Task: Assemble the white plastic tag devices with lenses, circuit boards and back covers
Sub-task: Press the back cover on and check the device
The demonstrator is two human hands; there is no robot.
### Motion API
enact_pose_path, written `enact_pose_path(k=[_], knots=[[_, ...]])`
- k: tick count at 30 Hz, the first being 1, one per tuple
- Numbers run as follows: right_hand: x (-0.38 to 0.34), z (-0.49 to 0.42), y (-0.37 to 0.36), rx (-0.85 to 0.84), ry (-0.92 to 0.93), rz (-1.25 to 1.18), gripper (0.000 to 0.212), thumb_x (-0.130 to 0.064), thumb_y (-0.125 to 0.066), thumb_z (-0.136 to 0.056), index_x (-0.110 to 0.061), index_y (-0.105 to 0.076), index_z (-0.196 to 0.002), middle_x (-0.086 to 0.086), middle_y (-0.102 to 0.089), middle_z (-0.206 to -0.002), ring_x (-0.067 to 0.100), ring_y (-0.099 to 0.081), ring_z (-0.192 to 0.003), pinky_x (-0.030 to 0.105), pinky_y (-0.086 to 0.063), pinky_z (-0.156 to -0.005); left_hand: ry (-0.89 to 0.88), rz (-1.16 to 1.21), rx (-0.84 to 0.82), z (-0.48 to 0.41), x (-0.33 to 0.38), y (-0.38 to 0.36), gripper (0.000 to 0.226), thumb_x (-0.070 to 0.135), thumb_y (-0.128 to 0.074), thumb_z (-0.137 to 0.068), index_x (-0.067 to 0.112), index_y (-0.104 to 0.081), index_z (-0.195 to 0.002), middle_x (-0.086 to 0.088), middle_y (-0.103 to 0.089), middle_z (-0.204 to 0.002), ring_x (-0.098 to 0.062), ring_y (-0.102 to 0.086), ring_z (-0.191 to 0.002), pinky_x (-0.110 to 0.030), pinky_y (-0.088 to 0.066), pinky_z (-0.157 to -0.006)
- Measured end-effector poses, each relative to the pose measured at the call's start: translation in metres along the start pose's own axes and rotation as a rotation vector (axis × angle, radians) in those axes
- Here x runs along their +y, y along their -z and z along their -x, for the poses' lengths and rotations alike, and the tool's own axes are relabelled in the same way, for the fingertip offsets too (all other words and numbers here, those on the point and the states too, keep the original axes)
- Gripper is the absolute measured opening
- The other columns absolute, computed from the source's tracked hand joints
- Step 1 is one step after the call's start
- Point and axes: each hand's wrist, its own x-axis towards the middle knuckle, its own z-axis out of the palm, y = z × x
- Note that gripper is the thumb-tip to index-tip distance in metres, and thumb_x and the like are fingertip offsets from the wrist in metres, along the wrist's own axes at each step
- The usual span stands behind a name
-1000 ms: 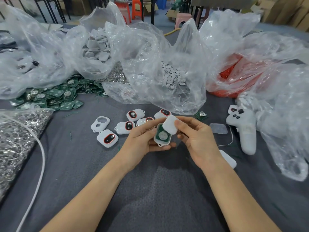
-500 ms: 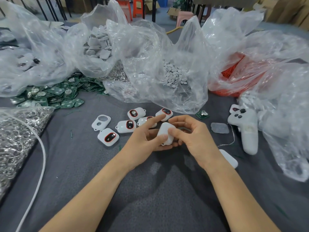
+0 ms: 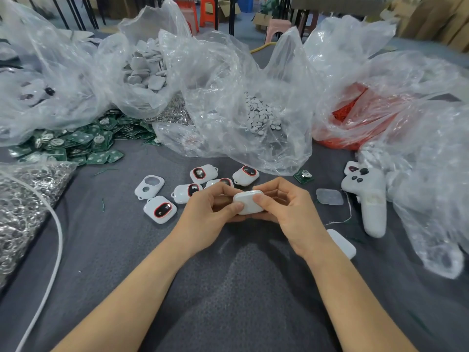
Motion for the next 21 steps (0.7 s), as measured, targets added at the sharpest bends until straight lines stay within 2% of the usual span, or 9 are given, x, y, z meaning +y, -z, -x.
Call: enact_pose_path(k=[3,6,9,13,17,21], knots=[[-0.0009,0.0016,-0.0024,-0.012,0.028,-0.029,0.003,0.000,-0.067,-0.084,-0.001,-0.065,-0.086,0.019,-0.068,-0.091,0.025,-0.070,-0.088,0.034,-0.060,-0.069,0.001,-0.029,-0.016,0.0011,0.0011,0.0015,0.015,-0.006,-0.055,-0.090,0.008,-0.063,-0.090,-0.008,-0.075,-0.094,-0.020,-0.071,-0.091,-0.024,-0.057,-0.075],[0.0007,0.0022,-0.0045,0.006,0.087,0.026,0.012,0.001,-0.067,-0.084,-0.009,-0.065,-0.078,0.014,-0.068,-0.083,0.026,-0.069,-0.085,0.035,-0.060,-0.067,-0.007,-0.025,-0.021,0.0019,0.0013,0.0017,0.015,-0.006,-0.055,-0.091,0.007,-0.062,-0.090,-0.009,-0.074,-0.095,-0.022,-0.071,-0.091,-0.026,-0.057,-0.076],[0.0026,0.0010,-0.0056,0.020,0.110,0.035,0.017,0.002,-0.067,-0.084,-0.012,-0.064,-0.074,0.015,-0.068,-0.081,0.033,-0.068,-0.085,0.038,-0.060,-0.066,-0.009,-0.026,-0.012,0.0019,0.0015,0.0024,0.015,-0.006,-0.055,-0.091,0.007,-0.062,-0.089,-0.010,-0.074,-0.096,-0.025,-0.072,-0.090,-0.027,-0.057,-0.075],[0.0046,0.0003,-0.0039,0.026,0.120,0.065,0.014,-0.003,-0.068,-0.085,-0.013,-0.064,-0.076,0.015,-0.068,-0.081,0.035,-0.067,-0.084,0.046,-0.060,-0.065,0.009,-0.051,-0.008,0.0008,0.0025,0.0024,0.013,0.000,-0.055,-0.093,0.009,-0.064,-0.091,-0.009,-0.074,-0.092,-0.024,-0.071,-0.089,-0.026,-0.057,-0.076],[0.0064,0.0010,-0.0049,-0.008,0.186,0.134,0.012,-0.007,-0.067,-0.087,-0.017,-0.065,-0.081,0.002,-0.069,-0.082,0.030,-0.065,-0.088,0.050,-0.058,-0.076,0.006,-0.038,0.021,0.0005,0.0047,0.0008,0.016,0.006,-0.052,-0.095,0.007,-0.068,-0.097,-0.014,-0.071,-0.096,-0.024,-0.071,-0.091,-0.026,-0.058,-0.073],[0.0082,0.0036,-0.0102,-0.014,0.169,0.133,0.010,-0.010,-0.069,-0.085,-0.018,-0.071,-0.090,-0.001,-0.070,-0.087,0.024,-0.065,-0.091,0.043,-0.060,-0.071,-0.080,-0.301,0.075,0.0028,0.0054,0.0012,0.014,0.007,-0.053,-0.095,0.009,-0.067,-0.092,-0.009,-0.069,-0.087,-0.020,-0.070,-0.072,-0.025,-0.057,-0.065]])
